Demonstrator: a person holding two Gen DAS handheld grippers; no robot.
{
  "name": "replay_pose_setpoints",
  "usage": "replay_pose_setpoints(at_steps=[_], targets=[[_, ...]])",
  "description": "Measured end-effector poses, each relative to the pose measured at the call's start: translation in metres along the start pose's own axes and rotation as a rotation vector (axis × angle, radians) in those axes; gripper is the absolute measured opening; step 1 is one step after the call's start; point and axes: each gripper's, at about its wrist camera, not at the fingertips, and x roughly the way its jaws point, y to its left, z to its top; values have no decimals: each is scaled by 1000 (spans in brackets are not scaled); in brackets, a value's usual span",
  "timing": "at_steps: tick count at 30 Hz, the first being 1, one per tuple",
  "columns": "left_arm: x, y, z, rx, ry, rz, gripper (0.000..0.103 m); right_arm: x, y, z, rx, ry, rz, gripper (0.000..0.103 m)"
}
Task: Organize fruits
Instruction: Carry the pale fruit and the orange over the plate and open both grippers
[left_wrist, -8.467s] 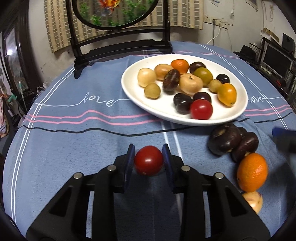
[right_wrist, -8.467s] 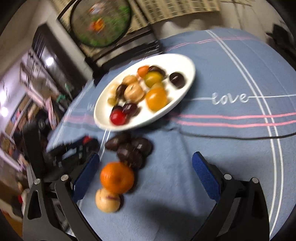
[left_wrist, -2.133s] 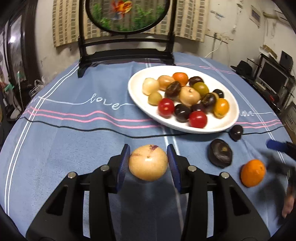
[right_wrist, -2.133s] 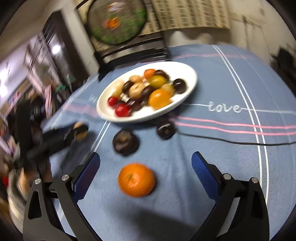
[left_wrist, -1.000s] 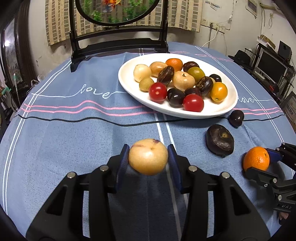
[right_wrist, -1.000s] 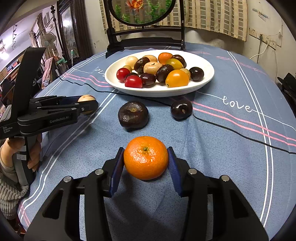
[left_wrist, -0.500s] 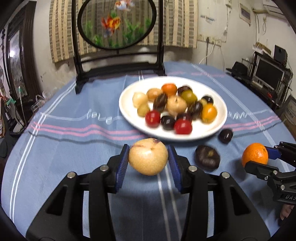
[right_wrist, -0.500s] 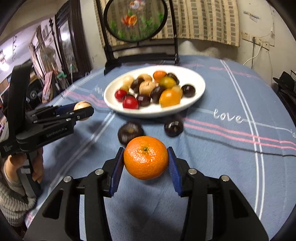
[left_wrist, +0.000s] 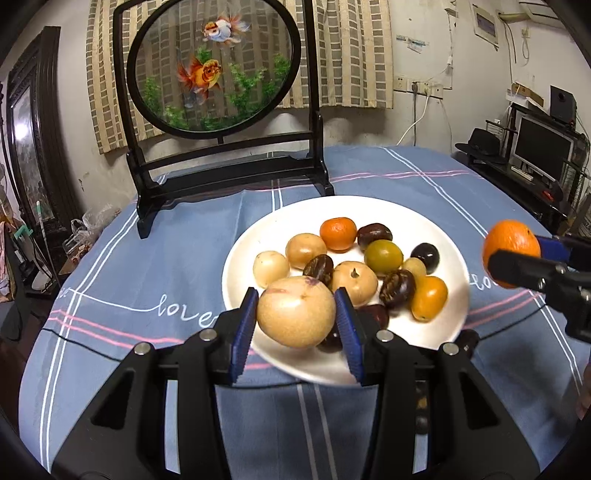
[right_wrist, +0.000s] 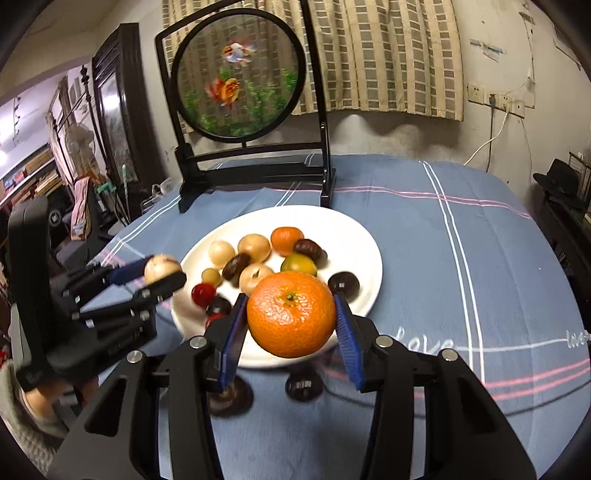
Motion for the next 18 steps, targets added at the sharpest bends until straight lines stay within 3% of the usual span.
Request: replay_pose_setpoints(at_steps=[14, 16, 17, 18], targets=[[50, -1, 4, 1, 56, 1, 44, 59, -2, 7, 2, 57, 1, 47], [51, -2, 4, 5, 50, 11, 61, 65, -3, 7, -2, 76, 10, 54], [51, -2, 4, 7, 44, 12, 63, 64, -4, 7, -1, 73, 5, 67], [49, -3, 4, 13, 41, 13, 63, 60, -4, 6, 0, 47, -10, 69]])
